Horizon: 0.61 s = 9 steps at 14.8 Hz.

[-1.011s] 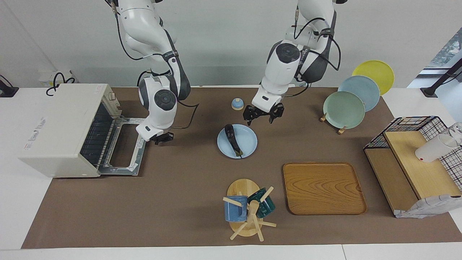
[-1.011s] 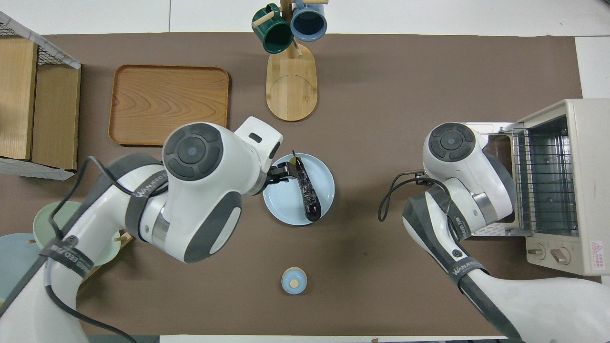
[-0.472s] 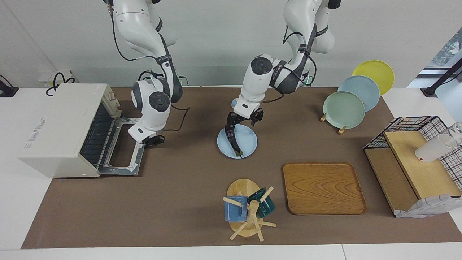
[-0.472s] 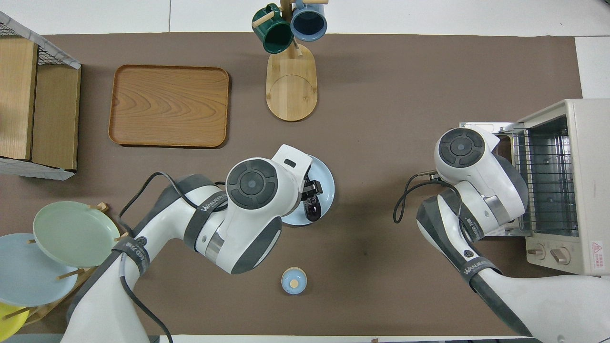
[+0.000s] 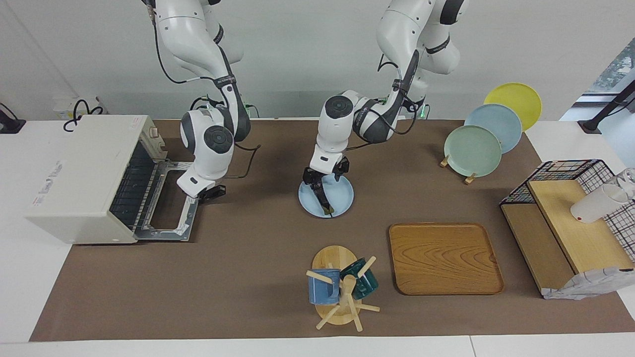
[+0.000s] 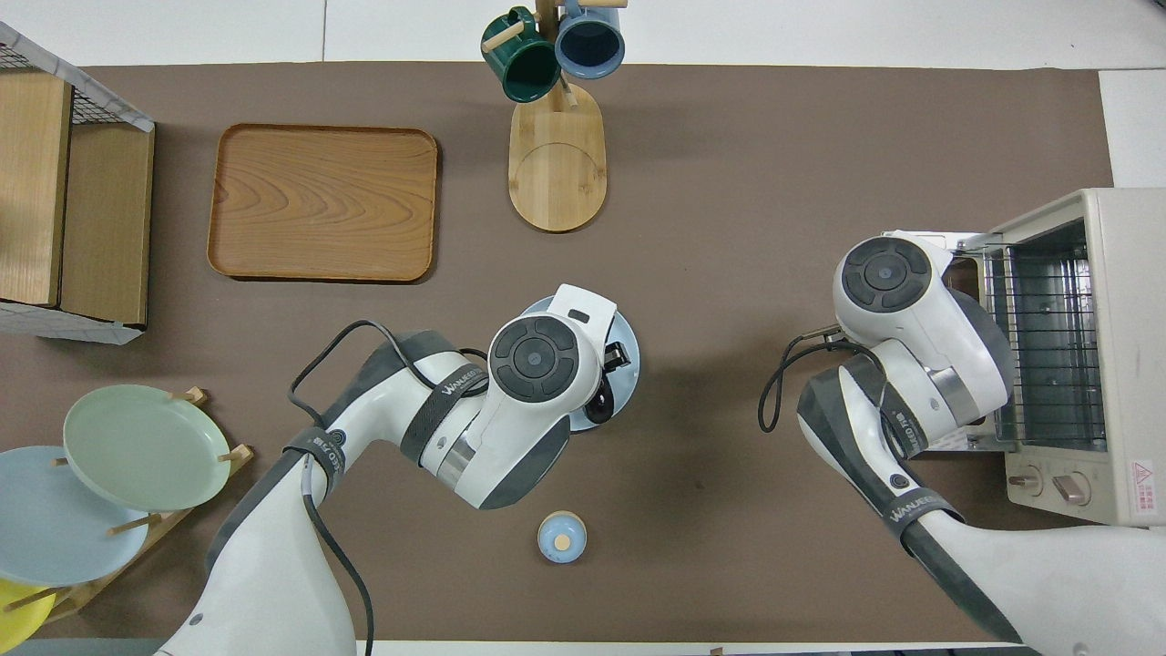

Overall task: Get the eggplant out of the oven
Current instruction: 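Grasp the eggplant with the left gripper while the right gripper closes the door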

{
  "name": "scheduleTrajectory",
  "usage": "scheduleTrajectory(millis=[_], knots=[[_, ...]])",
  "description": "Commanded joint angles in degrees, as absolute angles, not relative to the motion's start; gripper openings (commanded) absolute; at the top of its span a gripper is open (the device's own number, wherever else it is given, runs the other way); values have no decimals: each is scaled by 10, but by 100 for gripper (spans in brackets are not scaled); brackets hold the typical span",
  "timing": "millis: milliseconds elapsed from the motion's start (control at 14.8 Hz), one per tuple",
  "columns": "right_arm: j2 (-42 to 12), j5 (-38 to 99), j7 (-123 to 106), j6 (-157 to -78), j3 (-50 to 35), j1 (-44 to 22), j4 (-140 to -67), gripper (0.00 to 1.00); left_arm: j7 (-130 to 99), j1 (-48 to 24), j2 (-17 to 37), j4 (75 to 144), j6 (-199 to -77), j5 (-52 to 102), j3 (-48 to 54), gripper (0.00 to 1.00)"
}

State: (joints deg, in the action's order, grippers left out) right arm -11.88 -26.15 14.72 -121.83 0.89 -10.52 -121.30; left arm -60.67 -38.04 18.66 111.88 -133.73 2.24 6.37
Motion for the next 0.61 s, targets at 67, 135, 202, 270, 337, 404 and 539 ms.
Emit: scheduleTrajectory(millis=[67, 135, 202, 270, 337, 404, 539], knots=[[-101, -279, 20, -1168, 11, -45, -1146, 0, -657, -398, 204, 1114, -1371, 10, 57, 95], [-92, -278, 5, -1154, 10, -40, -1142, 0, -658, -399, 204, 1114, -1372, 10, 57, 95], [-89, -259, -7, -1138, 10, -33, -1130, 0, -658, -400, 204, 1114, -1373, 10, 57, 94], [-88, -235, -27, -1119, 11, -33, -1112, 0, -658, -400, 205, 1115, -1374, 10, 58, 91], [-87, -221, -52, -1098, 11, -28, -1096, 0, -658, -400, 205, 1115, -1376, 10, 58, 87], [-84, -217, -66, -1084, 11, -23, -1086, 0, -658, -400, 205, 1116, -1379, 10, 58, 81], [-77, -216, -84, -1080, 11, -13, -1085, 0, -657, -400, 205, 1116, -1379, 10, 58, 63]])
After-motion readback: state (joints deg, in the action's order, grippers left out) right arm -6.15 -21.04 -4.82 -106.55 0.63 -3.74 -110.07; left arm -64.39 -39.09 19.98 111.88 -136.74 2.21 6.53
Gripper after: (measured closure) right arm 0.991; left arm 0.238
